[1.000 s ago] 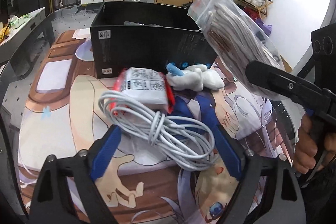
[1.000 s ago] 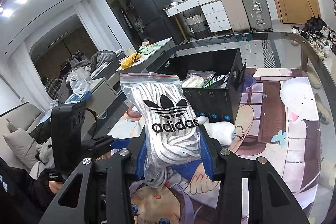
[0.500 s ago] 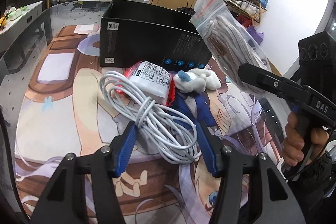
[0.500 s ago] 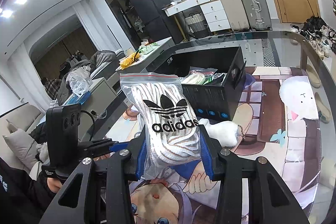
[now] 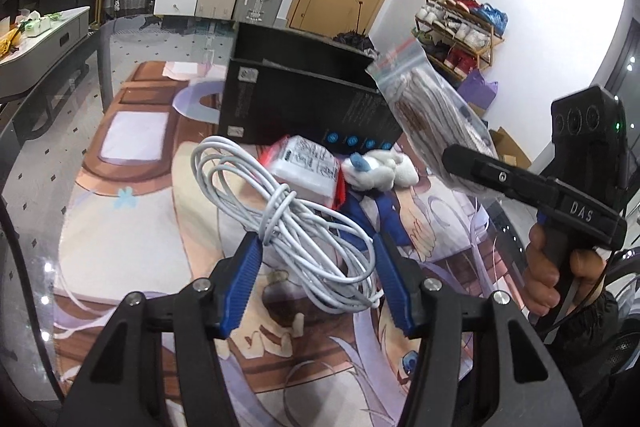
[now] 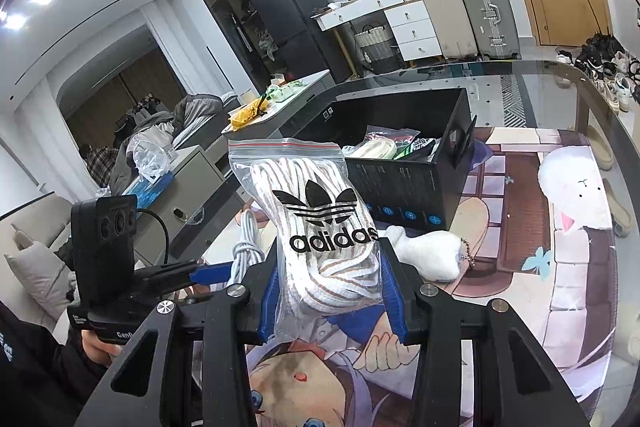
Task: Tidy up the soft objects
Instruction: 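Lower the left gripper onto the white cable coil and close it, then carry the cable coil over the box with the left gripper while the right gripper carries the adidas bag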
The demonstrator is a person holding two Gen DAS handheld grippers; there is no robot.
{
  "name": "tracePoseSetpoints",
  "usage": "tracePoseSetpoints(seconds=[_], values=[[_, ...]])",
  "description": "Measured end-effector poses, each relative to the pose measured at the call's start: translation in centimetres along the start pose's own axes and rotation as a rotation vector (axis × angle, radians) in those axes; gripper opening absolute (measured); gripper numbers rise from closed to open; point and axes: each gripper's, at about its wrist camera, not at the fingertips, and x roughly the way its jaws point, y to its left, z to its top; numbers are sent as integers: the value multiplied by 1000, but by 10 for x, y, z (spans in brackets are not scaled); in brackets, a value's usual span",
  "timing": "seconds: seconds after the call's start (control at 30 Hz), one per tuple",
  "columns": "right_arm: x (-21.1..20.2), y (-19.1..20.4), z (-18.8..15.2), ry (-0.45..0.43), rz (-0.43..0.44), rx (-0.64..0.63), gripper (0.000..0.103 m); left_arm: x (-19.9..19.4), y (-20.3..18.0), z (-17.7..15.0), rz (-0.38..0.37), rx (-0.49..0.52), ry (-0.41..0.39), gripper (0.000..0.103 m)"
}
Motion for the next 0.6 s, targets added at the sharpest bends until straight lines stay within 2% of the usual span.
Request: tracePoseSetpoints(seconds=[0.37,0.6], values=[[-6,8,6,-44,-43,-21,43,-14,5,24,7,20,-80,56],[-14,17,16,-106,-159,-42,43,-17,4,47,8,49,-120,56]])
